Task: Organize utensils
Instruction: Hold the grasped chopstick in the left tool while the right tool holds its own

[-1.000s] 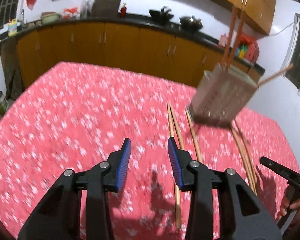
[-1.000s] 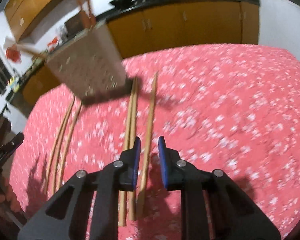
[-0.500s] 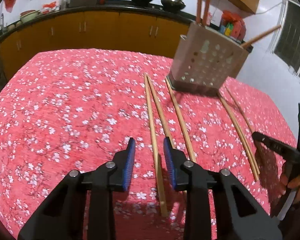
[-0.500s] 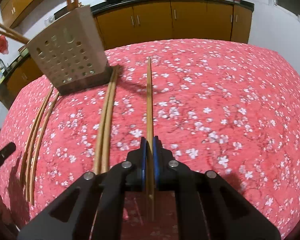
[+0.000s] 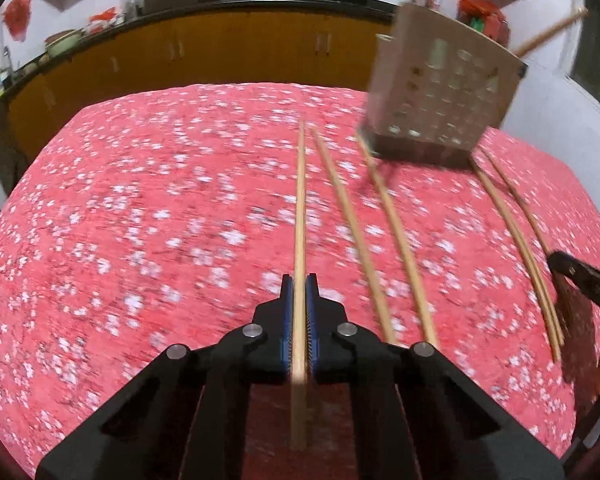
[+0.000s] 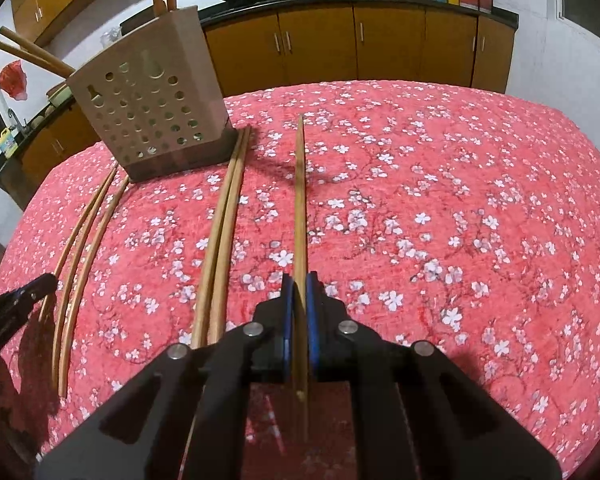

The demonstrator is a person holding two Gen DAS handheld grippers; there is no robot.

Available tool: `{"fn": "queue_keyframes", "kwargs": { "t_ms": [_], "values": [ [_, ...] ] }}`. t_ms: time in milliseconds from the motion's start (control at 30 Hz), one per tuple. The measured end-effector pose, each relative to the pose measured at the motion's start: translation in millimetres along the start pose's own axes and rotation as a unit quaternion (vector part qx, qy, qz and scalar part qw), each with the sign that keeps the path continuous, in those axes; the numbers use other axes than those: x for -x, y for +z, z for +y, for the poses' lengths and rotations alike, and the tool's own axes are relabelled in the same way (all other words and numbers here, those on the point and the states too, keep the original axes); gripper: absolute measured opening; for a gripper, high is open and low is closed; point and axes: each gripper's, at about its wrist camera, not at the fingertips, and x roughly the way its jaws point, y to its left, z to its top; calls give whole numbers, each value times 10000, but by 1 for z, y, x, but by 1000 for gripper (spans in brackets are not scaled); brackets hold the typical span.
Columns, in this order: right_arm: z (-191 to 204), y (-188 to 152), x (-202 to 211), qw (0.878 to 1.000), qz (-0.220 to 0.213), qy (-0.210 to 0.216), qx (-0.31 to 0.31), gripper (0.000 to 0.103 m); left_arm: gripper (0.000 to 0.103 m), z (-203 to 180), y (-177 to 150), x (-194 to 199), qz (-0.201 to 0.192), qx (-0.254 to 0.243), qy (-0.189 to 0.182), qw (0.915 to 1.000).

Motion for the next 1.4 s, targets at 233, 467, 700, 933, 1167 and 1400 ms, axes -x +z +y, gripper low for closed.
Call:
{"fn": "queue_keyframes", "kwargs": {
  "t_ms": [233, 467, 700, 933, 1167, 1400],
  "values": [
    [-6, 8, -4, 9998, -94, -175, -3, 8, 8, 29, 10, -4, -3, 285, 27, 9996],
    [-8, 8, -6, 9998, -121, -142, -46, 8, 8, 32, 6, 0, -46, 332, -51, 9994],
    [-8, 7, -5, 9998, -123, -155, -36, 8, 8, 35, 5, 3, -52, 382, -100, 9992],
    [-8, 7, -5, 9998, -126, -140, -62, 8, 8, 35, 5, 4, -52, 381, -99, 9992],
    [-8, 7, -5, 9998, -123, -157, -53, 8, 8, 33, 5, 5, -49, 386, -96, 9992],
    [-7, 3, -2, 9998, -109, -166, -20, 8, 8, 31, 2, 8, -33, 280, -38, 9996]
  ]
}}
